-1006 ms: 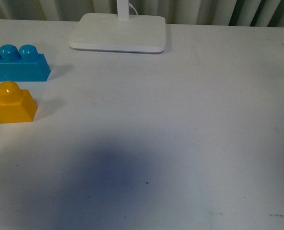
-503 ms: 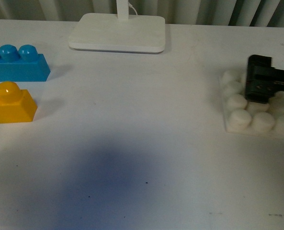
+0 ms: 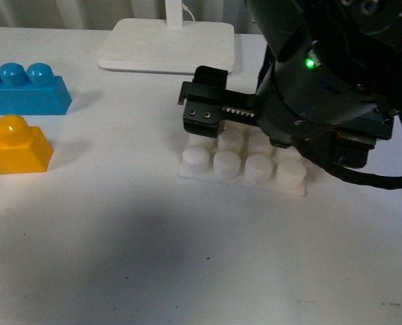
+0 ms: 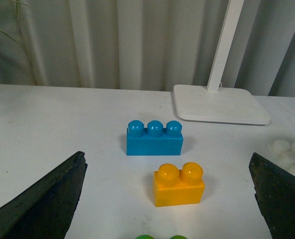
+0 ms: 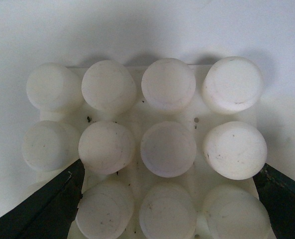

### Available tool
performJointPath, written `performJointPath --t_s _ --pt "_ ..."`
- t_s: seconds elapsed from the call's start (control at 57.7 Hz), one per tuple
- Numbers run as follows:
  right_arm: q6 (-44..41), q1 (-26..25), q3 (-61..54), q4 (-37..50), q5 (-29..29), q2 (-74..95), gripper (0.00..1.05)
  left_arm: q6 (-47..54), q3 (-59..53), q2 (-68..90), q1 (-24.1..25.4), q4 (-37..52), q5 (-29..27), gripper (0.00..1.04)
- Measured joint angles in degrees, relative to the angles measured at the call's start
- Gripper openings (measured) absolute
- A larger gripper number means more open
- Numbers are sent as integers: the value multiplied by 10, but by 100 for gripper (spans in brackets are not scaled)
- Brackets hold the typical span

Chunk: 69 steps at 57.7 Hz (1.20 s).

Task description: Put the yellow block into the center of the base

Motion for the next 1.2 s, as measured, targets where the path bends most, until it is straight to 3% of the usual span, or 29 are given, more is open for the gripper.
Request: performJointPath --t_s 0.295,0.78,1.006,1.197 --pt "3 28 35 -3 -6 22 96 0 0 0 0 0 0 98" --pt "-37 39 42 15 -66 30 96 0 0 0 0 0 0 98" --pt "-37 14 7 21 -101 -16 96 0 0 0 0 0 0 98" --pt "-70 -24 -36 21 -99 -93 96 0 0 0 0 0 0 98"
